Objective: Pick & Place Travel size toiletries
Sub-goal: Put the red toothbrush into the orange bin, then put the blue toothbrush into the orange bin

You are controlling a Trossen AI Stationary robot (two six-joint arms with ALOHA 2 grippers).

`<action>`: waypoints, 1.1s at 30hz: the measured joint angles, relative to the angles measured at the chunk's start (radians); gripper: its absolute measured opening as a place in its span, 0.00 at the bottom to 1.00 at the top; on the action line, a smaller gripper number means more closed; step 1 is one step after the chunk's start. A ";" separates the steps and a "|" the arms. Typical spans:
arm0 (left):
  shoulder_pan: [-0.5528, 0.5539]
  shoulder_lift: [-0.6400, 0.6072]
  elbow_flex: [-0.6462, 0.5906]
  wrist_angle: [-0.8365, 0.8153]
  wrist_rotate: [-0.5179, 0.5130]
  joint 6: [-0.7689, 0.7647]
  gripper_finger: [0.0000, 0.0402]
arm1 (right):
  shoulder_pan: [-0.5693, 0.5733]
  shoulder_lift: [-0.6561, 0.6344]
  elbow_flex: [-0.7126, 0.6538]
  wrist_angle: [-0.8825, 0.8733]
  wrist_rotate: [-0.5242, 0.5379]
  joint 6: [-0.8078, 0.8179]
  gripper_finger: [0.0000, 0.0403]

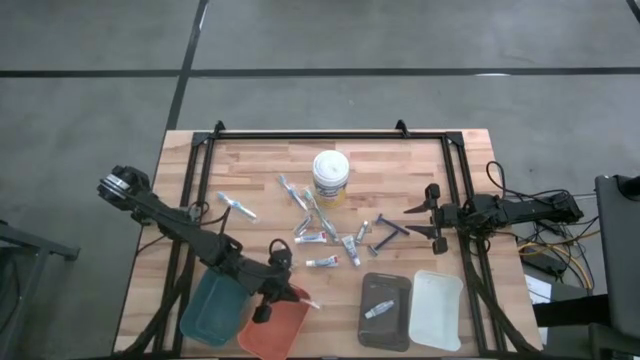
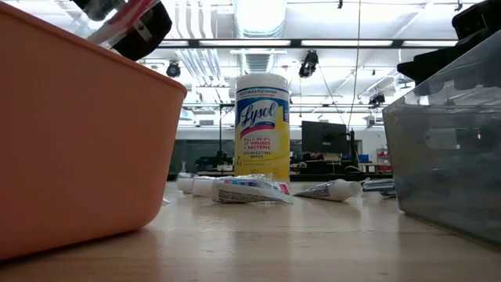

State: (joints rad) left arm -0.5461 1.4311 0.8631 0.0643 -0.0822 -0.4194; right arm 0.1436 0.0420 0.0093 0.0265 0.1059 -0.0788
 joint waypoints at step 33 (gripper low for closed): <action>0.001 -0.046 -0.001 -0.065 -0.015 0.002 0.19 | 0.000 0.000 0.000 0.000 0.000 0.000 0.45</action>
State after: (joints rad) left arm -0.5453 1.3850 0.8619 -0.0011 -0.0971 -0.4173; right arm 0.1436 0.0422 0.0093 0.0265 0.1055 -0.0792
